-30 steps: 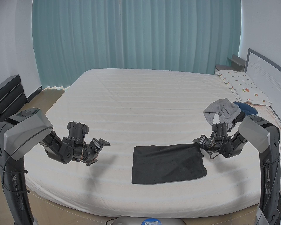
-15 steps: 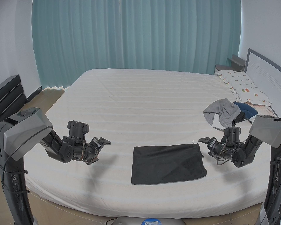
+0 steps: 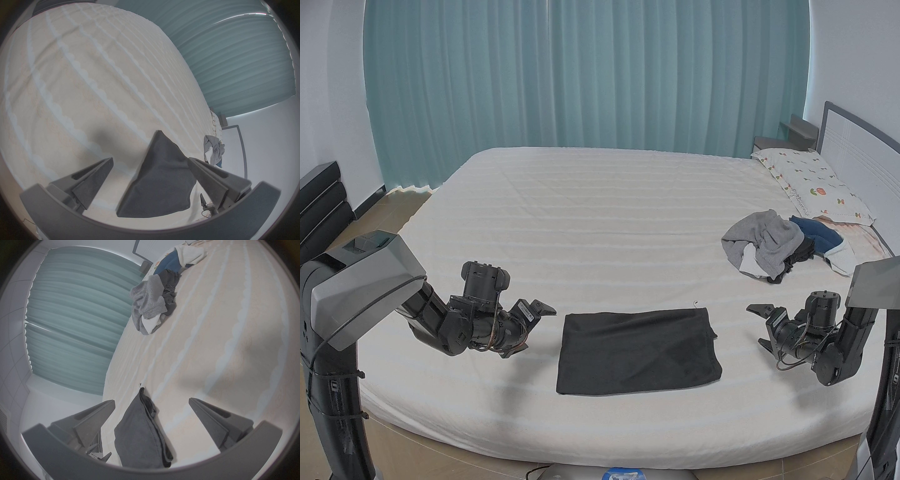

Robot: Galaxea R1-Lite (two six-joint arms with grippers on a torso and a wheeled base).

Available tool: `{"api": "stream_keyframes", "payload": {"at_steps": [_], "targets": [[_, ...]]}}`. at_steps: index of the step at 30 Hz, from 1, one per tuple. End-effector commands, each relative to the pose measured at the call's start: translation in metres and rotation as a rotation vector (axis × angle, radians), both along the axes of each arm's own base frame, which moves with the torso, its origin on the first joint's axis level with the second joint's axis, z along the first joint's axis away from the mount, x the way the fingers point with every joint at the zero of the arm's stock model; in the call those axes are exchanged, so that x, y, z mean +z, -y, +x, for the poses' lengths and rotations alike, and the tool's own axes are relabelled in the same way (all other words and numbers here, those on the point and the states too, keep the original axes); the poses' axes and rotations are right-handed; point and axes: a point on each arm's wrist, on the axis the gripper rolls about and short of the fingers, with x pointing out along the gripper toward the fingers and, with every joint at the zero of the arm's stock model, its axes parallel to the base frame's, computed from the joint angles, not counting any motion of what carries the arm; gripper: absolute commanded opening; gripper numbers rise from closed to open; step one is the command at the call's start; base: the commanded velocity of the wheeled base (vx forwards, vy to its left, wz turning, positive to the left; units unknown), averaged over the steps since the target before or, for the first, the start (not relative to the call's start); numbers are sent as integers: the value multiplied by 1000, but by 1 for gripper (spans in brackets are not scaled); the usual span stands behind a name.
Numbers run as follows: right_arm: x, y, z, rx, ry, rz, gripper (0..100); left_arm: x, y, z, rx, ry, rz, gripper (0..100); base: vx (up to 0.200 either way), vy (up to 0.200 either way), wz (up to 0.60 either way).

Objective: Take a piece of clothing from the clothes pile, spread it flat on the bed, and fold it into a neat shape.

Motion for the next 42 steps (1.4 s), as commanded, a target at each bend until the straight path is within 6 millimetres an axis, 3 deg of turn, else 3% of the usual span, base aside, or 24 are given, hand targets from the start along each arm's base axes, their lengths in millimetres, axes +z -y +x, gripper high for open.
{"api": "stream_keyframes", "payload": {"at_steps": [1, 14, 23, 35, 42], "targets": [[-11, -3, -6, 9, -28, 0, 100, -1, 1, -1, -1, -4, 3, 100, 0, 0, 0], [-11, -2, -9, 9, -16, 4, 100, -2, 1, 2, -4, 13, 28, 100, 0, 0, 0], [-14, -3, -13, 11, -4, 3, 100, -20, 3, 10, -76, 105, 156, 100, 0, 0, 0], [-16, -3, -14, 15, -8, -1, 100, -36, 17, -9, -167, 150, 191, 100, 0, 0, 0], [-16, -3, -14, 15, -8, -1, 100, -39, 19, -10, -185, 151, 206, 100, 0, 0, 0]]}}
